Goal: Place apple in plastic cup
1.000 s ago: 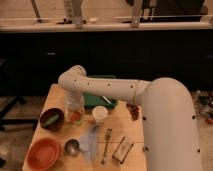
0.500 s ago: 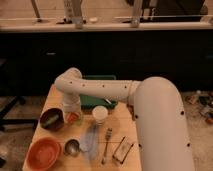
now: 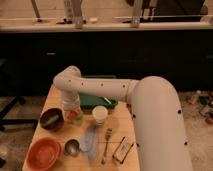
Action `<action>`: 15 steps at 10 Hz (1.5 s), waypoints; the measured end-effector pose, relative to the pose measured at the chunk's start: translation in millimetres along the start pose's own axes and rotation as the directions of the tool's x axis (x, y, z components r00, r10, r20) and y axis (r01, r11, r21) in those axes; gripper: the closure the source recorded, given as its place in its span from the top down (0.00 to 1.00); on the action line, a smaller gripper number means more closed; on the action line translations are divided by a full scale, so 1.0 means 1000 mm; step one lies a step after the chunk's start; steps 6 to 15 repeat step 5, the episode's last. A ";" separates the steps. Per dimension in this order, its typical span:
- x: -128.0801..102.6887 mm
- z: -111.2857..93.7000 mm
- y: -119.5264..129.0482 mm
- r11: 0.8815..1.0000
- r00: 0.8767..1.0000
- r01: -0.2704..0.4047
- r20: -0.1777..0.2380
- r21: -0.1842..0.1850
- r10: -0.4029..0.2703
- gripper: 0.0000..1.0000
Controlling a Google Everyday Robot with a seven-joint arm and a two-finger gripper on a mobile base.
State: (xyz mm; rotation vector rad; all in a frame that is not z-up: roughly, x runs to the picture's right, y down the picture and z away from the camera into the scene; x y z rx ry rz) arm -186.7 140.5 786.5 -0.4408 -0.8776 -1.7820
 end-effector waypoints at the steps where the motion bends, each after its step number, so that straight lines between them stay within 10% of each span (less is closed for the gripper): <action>1: 0.004 -0.001 -0.001 1.000 1.000 -0.002 0.012 -0.015 0.002 0.00; 5: 0.012 -0.004 0.000 0.995 0.997 -0.007 0.081 -0.097 0.015 0.00; 15: 0.012 -0.004 0.000 0.995 0.997 -0.007 0.081 -0.097 0.015 0.00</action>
